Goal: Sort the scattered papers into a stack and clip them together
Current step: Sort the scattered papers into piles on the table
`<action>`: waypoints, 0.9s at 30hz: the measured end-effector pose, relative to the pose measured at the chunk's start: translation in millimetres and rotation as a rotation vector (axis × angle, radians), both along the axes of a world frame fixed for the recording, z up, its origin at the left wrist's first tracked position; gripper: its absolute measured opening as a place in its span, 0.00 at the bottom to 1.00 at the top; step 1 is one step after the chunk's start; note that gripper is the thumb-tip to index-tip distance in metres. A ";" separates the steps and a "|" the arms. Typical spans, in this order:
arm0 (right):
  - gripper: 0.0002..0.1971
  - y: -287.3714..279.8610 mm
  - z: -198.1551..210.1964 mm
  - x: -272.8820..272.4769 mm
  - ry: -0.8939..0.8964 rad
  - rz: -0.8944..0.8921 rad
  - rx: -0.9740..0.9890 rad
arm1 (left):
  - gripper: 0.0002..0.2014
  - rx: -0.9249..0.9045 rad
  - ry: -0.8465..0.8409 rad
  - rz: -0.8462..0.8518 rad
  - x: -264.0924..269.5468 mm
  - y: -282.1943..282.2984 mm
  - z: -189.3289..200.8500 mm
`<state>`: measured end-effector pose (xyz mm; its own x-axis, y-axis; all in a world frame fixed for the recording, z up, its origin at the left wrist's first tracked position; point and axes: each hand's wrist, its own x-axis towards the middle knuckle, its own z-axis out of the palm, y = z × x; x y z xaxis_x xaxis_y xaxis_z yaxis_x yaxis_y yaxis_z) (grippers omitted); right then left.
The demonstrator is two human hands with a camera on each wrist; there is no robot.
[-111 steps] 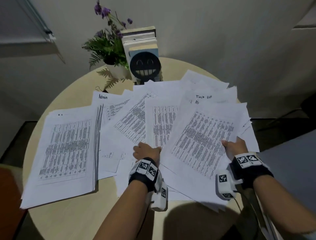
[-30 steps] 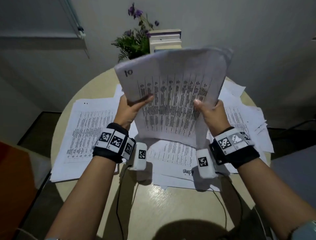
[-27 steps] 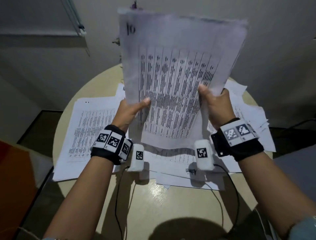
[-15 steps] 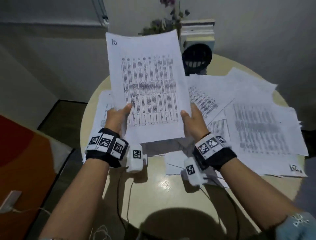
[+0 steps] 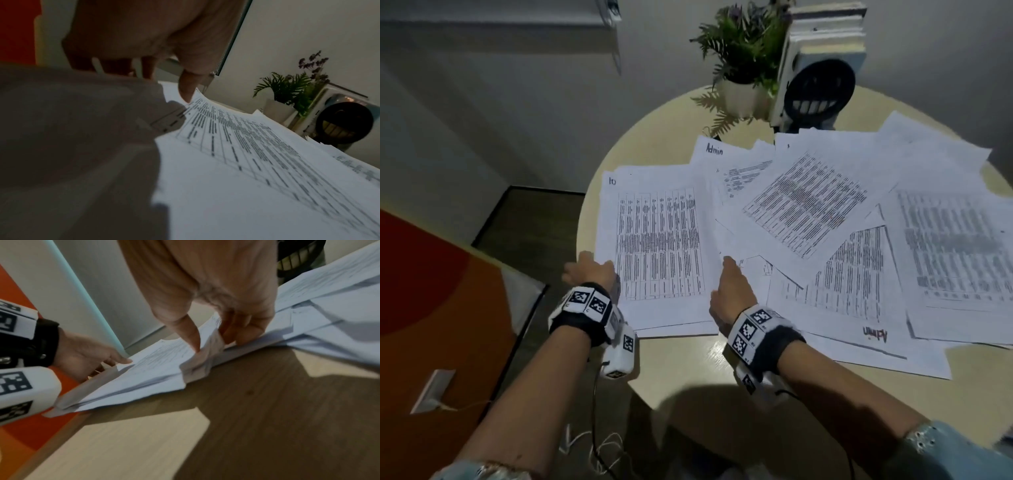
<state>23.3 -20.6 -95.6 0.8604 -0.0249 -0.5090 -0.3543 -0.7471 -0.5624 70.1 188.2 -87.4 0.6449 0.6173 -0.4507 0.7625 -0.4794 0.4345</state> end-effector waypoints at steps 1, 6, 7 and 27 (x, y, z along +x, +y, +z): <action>0.33 2.5 -1.6 -2.9 -0.026 0.007 -0.073 | 0.27 0.029 0.027 0.003 -2.7 -1.9 0.9; 0.41 19.6 -8.3 -13.7 0.037 0.087 -0.164 | 0.39 -0.068 0.033 -0.062 -6.7 -21.8 -9.2; 0.42 19.4 -8.2 -13.0 0.046 0.092 -0.154 | 0.39 -0.070 0.023 -0.044 -6.2 -24.7 -9.3; 0.08 -161.7 -11.5 38.6 0.027 -0.648 0.365 | 0.12 -0.951 -0.004 -0.149 34.4 -208.2 -29.5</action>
<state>61.9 -182.3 -107.1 0.7180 -0.3484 -0.6027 -0.6776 -0.1515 -0.7197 104.5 -19.9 -116.9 0.6897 -0.0934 -0.7180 0.7200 -0.0166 0.6938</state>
